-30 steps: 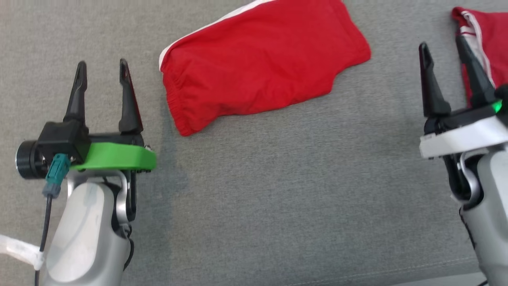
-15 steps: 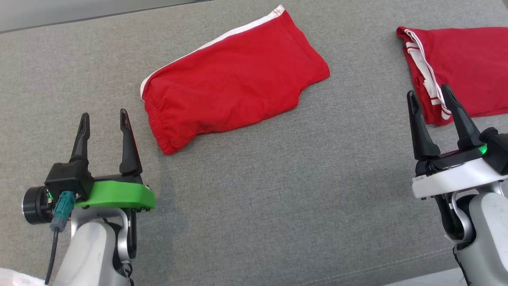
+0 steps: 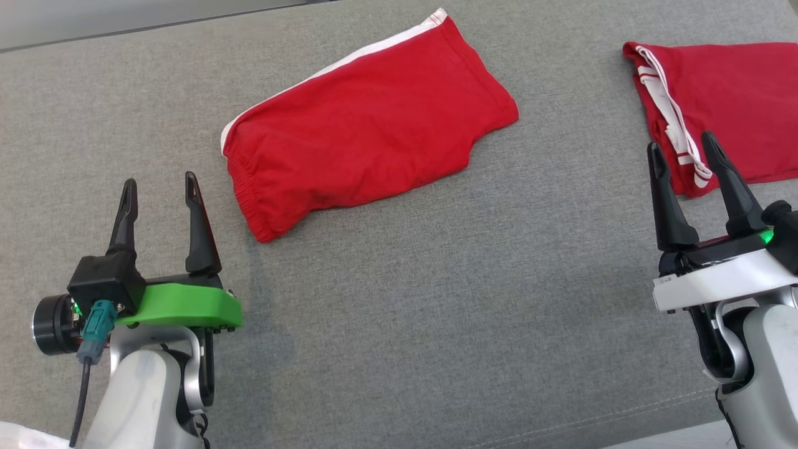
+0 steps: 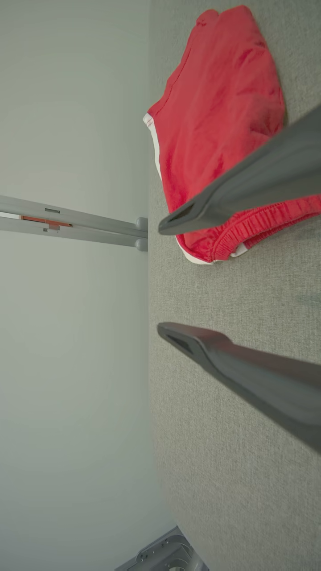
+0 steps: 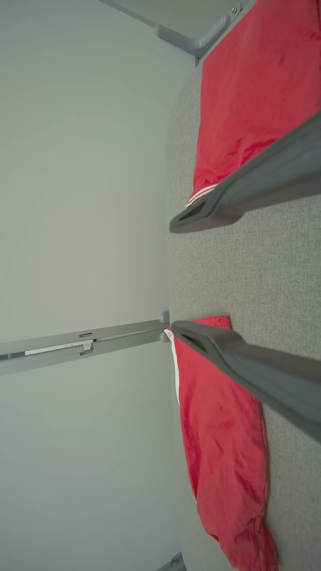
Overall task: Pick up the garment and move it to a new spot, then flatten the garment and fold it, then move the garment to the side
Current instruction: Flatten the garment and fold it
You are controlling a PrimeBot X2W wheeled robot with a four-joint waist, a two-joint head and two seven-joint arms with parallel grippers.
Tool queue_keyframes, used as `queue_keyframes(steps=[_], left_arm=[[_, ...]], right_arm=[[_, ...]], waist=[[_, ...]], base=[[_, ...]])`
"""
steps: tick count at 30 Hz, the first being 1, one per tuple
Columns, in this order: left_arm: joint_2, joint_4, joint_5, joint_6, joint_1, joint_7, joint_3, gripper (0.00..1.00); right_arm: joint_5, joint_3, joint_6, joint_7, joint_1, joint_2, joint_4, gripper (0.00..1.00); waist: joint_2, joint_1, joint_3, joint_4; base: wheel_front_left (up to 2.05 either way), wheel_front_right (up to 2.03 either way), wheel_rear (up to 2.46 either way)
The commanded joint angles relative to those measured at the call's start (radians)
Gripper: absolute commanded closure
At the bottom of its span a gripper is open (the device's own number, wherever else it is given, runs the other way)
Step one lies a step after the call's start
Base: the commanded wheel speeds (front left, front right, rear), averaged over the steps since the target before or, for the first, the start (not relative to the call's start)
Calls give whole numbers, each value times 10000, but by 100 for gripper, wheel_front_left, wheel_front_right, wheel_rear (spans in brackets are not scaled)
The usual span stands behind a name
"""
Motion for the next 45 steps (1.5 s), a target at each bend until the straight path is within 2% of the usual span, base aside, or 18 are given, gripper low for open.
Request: queue_keyframes(steps=[1, 7, 16, 23, 33, 34, 35, 36, 37, 45], left_arm=[[69, -37, -55, 24, 80, 15, -3, 0], [-8, -319, 75, 89, -287, -44, -137, 0], [-375, -735, 268, 49, -958, -242, -542, 0], [-690, -672, 272, -62, -1377, -450, -847, 0], [-811, -485, 249, -61, -1433, -639, -913, 0], [-815, -473, 245, -55, -1423, -653, -907, 0], [-816, -449, 239, -52, -1405, -664, -899, 0], [-811, -433, 231, -55, -1390, -675, -891, 0], [-798, -406, 224, -54, -1360, -689, -877, 0], [-621, -209, 187, -66, -1007, -692, -824, 0]], right_arm=[[-52, -47, -17, 42, 82, -5, -48, 0], [51, 8, -17, 200, -347, -308, 122, 0], [413, 662, -17, 356, -1832, -893, 974, 0], [940, 1760, -17, 590, -3427, -1185, 3014, 0], [1883, 2976, -15, 729, -4917, -1040, 5952, 0], [1978, 3114, -14, 774, -4987, -1025, 6062, 5], [2138, 3291, -12, 888, -5039, -1008, 6188, 53], [2322, 3413, -9, 955, -5074, -981, 6264, 93], [2454, 3543, -9, 933, -5118, -979, 6304, 100], [3320, 3770, -12, -79, -4473, -1021, 5923, 100]], waist=[[0, 0, 56, 44], [0, 0, 590, 397], [0, 0, 1950, 1482], [0, 0, 2460, 2198], [0, 0, 2414, 2381], [0, 0, 2396, 2370], [0, 0, 2365, 2353], [0, 0, 2338, 2337], [0, 0, 2291, 2305], [0, 0, 1683, 1915]], base=[[0, 0, 0], [0, 0, 0], [0, 0, 0], [0, 0, 0], [0, 0, 0], [0, 0, 0], [0, 0, 0], [0, 0, 0], [0, 0, 0], [0, 0, 0]])
